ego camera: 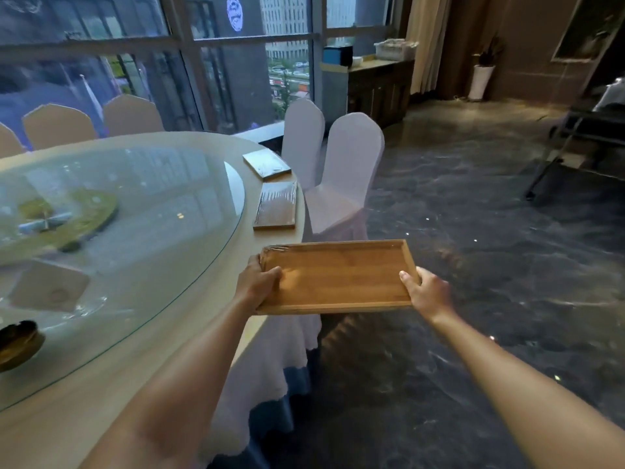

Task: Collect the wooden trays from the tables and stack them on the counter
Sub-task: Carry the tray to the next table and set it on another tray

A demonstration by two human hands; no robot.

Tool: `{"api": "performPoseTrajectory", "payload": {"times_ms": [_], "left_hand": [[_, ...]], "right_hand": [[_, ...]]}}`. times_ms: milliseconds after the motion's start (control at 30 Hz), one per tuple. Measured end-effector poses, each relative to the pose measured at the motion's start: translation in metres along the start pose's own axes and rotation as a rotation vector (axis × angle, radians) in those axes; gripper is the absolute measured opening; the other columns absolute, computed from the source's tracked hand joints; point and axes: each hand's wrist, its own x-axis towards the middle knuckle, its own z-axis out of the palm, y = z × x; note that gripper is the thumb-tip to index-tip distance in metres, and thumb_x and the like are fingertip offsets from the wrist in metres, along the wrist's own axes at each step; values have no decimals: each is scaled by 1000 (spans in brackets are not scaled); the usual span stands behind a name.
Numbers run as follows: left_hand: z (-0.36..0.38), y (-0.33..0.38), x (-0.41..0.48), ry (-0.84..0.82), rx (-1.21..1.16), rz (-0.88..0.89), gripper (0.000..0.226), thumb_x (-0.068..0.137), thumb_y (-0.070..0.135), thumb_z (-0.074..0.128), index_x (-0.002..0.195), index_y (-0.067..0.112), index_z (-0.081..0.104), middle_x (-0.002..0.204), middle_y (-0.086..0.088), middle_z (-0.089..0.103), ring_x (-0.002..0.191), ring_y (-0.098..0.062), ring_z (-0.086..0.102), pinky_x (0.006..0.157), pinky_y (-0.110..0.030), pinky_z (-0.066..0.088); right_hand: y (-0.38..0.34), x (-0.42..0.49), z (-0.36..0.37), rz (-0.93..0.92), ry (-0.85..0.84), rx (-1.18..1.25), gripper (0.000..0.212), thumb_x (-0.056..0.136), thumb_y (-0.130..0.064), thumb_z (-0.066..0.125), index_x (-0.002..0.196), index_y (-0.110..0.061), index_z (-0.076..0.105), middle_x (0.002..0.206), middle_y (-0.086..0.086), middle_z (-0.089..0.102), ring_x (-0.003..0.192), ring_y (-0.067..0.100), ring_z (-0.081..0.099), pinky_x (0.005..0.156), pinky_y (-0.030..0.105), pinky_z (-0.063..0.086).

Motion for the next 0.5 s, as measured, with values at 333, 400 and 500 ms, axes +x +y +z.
{"api": "performPoseTrajectory", "payload": {"times_ms": [333,400,500], "left_hand": [[57,40,167,147,37,-143,49,90,25,53,134,5,43,132,-20,56,119,-36,53,98,-38,41],[70,42,207,178,59,-167,48,92,28,51,132,2,46,134,-22,54,121,-37,51,100,-39,40],[87,43,267,228,93,-214,48,95,31,45,131,0,48,137,-23,51,125,-38,48,101,-39,37]], "right_hand": [[-21,220,44,-138,-173,4,35,94,-33,47,107,-4,64,106,21,70,102,39,61,79,37,44],[-28,264,56,-172,-201,10,35,95,-32,45,112,-6,63,109,19,69,102,36,61,75,33,40],[-45,331,78,-211,-279,39,36,96,-30,44,118,-7,60,110,17,68,97,32,61,77,32,42]]}}
